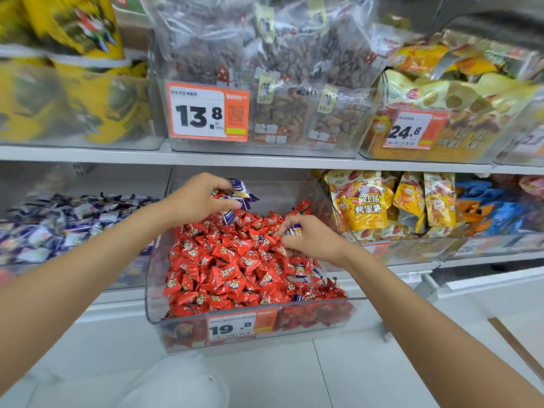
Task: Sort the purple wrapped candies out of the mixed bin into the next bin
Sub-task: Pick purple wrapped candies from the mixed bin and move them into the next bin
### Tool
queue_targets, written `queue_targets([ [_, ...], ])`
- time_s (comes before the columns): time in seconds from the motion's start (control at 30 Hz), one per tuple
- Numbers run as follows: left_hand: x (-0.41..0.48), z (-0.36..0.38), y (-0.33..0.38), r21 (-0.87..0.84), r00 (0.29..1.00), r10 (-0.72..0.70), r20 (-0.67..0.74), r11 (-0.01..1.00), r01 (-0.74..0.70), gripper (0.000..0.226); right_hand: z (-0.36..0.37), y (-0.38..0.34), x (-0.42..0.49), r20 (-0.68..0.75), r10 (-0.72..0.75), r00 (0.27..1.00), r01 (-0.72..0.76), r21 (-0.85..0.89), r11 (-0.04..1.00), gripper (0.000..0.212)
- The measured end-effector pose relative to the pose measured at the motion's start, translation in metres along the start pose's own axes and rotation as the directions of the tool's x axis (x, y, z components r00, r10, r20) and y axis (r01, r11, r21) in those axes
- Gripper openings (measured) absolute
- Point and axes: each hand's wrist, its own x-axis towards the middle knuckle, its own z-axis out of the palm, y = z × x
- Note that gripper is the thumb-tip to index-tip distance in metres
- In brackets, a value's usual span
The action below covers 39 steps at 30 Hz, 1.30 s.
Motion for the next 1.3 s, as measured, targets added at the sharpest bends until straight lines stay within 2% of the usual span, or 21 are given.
queue_targets([
  [0.17, -0.052, -0.048, -0.004, 0.023, 0.996, -0.033, -0.082, 0.999, 0.035, 0.016, 0.022, -0.035, 0.006, -0.024, -0.099, 0.995, 0.097, -0.059, 0.994, 0.010],
  [0.27, -0.075, -0.049, -0.023, 0.115, 0.992, -0.108, -0.064, 0.987, 0.115, 0.021, 0.035, -0.048, 0.013, -0.039, -0.092, 0.995, 0.083, -0.187, 0.979, 0.010],
  [0.33, -0.086, -0.044, -0.033, 0.103, 0.985, -0.141, -0.095, 0.983, 0.151, 0.033, 0.040, -0.053, 0.012, -0.046, -0.059, 0.997, 0.046, -0.245, 0.969, 0.010],
  [0.53, -0.085, -0.043, -0.039, 0.079, 0.985, -0.142, -0.102, 0.985, 0.151, 0.028, 0.042, -0.074, 0.006, -0.006, -0.080, 0.997, 0.077, -0.168, 0.983, 0.012],
  [0.63, -0.087, -0.055, -0.039, 0.028, 0.976, -0.143, -0.164, 0.988, 0.150, 0.032, 0.051, -0.089, 0.010, -0.019, -0.130, 0.991, 0.126, -0.153, 0.980, 0.020],
  [0.83, -0.122, -0.100, -0.072, -0.040, 0.930, -0.224, -0.290, 0.974, 0.223, 0.040, 0.089, -0.136, 0.030, 0.026, -0.239, 0.971, 0.241, -0.123, 0.963, 0.018],
  [0.93, -0.150, -0.126, -0.096, 0.031, 0.909, -0.273, -0.315, 0.954, 0.297, 0.036, 0.118, -0.162, 0.042, 0.089, -0.298, 0.951, 0.307, -0.132, 0.942, 0.021],
  [1.07, -0.178, -0.154, -0.135, 0.246, 0.900, -0.331, -0.283, 0.882, 0.402, 0.026, 0.165, -0.192, 0.072, 0.171, -0.316, 0.933, 0.350, -0.229, 0.909, 0.034],
  [1.17, -0.180, -0.165, -0.155, 0.322, 0.895, -0.355, -0.268, 0.843, 0.431, 0.031, 0.193, -0.205, 0.097, 0.220, -0.302, 0.928, 0.356, -0.270, 0.895, 0.035],
  [1.23, -0.179, -0.170, -0.164, 0.334, 0.879, -0.381, -0.287, 0.820, 0.464, 0.040, 0.204, -0.209, 0.114, 0.213, -0.279, 0.936, 0.331, -0.265, 0.906, 0.033],
  [1.3, -0.176, -0.174, -0.175, 0.344, 0.863, -0.411, -0.293, 0.797, 0.497, 0.048, 0.211, -0.211, 0.127, 0.204, -0.267, 0.942, 0.315, -0.260, 0.913, 0.040],
])
